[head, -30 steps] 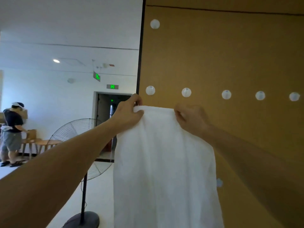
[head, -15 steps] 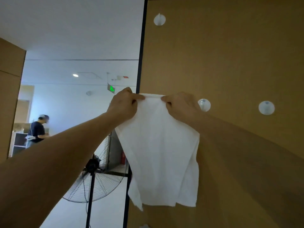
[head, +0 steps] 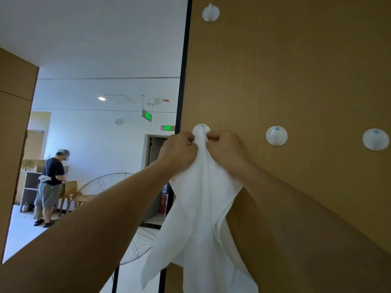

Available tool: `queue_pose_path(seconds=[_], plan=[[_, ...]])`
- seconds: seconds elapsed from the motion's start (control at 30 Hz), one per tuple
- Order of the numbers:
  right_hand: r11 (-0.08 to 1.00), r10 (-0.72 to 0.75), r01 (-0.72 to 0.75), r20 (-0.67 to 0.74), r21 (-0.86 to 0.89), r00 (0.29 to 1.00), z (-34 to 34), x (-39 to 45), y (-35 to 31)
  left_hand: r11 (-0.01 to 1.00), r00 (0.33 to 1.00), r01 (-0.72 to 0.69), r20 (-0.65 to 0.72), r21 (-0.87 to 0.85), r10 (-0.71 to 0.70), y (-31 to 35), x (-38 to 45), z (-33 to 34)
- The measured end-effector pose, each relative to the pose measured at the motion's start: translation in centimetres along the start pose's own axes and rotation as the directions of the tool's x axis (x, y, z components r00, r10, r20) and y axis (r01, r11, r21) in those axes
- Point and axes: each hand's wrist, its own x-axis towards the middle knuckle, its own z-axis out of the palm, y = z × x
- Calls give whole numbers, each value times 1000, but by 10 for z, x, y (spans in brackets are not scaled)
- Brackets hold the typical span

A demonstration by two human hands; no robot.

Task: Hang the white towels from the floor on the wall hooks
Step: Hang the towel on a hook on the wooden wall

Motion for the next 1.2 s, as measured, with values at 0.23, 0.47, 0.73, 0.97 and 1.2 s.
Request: queue_pose_path(seconds=[0.23, 0.47, 0.73, 0.97, 1.2], plan=[[997, 29, -30, -11, -70, 1000, 1, 2, -6, 955, 971, -207, -75, 213, 227, -1, -3, 5], [874, -210, 179, -19, -451, 978, 11, -22, -13, 952, 973, -230, -51, -203, 224, -23, -24, 6], [983, 138, -127, -79, 132, 987, 39, -59, -33, 809, 970, 49, 222, -585, 101, -37, -49, 7], [908, 405, -384, -117, 168, 907, 54, -98, -52, 883, 967, -107, 159, -457, 199, -57, -83, 11], [844, 515, -529, -150, -82, 844, 47, -143, -77, 893, 943, -234, 134, -383, 305, -80, -98, -14]])
